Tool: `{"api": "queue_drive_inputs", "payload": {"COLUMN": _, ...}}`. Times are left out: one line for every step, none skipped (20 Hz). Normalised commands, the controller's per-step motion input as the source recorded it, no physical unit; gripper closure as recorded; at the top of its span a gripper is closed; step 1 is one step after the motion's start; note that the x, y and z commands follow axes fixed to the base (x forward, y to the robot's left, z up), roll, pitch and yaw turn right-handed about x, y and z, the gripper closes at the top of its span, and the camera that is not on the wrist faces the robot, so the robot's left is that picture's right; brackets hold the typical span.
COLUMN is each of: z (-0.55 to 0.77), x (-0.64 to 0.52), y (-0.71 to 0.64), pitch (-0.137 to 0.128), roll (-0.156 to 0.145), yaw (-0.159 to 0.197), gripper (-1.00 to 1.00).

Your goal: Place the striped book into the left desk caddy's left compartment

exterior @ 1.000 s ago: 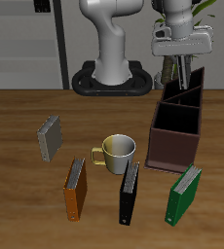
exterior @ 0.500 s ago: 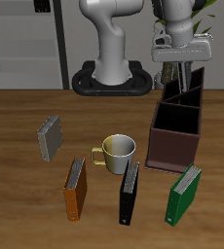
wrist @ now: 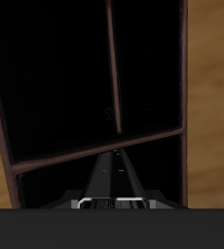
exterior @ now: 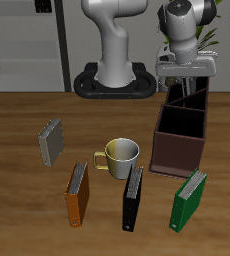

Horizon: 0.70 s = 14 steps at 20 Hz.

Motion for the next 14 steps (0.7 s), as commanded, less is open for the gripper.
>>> {"api": "queue_drive_inputs", "payload": {"z": -0.15, "x": 0.08, "y": -0.06, "pitch": 0.033, "roll": -0.012, "yaw": 0.0, "gripper": 1.0}}
{"api": "queue_drive_inputs", "payload": {"z": -0.38, "x": 0.25, "y": -0.07, "pitch": 0.13, "roll": -0.03, "yaw": -0.038, "gripper": 1.0}}
{"api": "queue_drive_inputs", "payload": {"z": -0.25, "x": 0.08, "y": 0.0, "pitch": 0.033, "roll": 0.025, "yaw": 0.032, "gripper": 1.0}}
{"api": "queue_drive_inputs", "payload": {"z": -0.12, "x": -0.06, "y": 0.03, "pitch": 0.048, "roll": 0.06, "yaw": -0.013, "gripper": -1.0}}
{"api": "queue_drive_inputs", "payload": {"z": -0.24, "x": 0.17, "y": -0.08, "pitch": 0.044, "roll": -0.048, "yaw": 0.034, "gripper": -1.0}}
{"api": "queue_drive_inputs", "payload": {"z": -0.09, "x": 0.15, "y": -0.05, "pitch": 0.067, "roll": 0.01, "yaw": -0.007, "gripper": -1.0}}
{"api": "queue_drive_inputs", "payload": {"z": -0.05, "x": 0.18, "y": 0.07, "pitch": 0.072, "roll": 0.109, "yaw": -0.004, "gripper": -1.0}}
{"api": "queue_drive_inputs", "payload": {"z": -0.03, "x": 0.07, "y": -0.21, "pitch": 0.068, "roll": -0.048, "yaw": -0.093, "gripper": -1.0}}
{"api": "queue_drive_inputs", "payload": {"z": 0.06, "x": 0.08, "y": -0.02, "pitch": -0.035, "roll": -0.038, "yaw": 0.015, "gripper": -1.0}}
{"api": "queue_drive_inputs", "payload": {"z": 0.0, "x": 0.07, "y": -0.06, "pitch": 0.03, "roll": 0.023, "yaw": -0.021, "gripper": -1.0}}
{"api": "queue_drive_inputs", "payload": {"z": 0.04, "x": 0.02, "y": -0.23, "pitch": 0.066, "roll": -0.019, "yaw": -0.085, "gripper": -1.0}}
{"api": "queue_drive_inputs", "payload": {"z": 0.05, "x": -0.02, "y": -0.01, "pitch": 0.002, "roll": 0.051, "yaw": -0.003, "gripper": -1.0}}
{"api": "queue_drive_inputs", "payload": {"z": 0.0, "x": 0.04, "y": 0.01, "pitch": 0.0, "roll": 0.0, "yaw": 0.0, "gripper": -1.0}}
{"api": "queue_drive_inputs", "payload": {"z": 0.16, "x": 0.05, "y": -0.22, "pitch": -0.025, "roll": -0.007, "yaw": -0.031, "gripper": -1.0}}
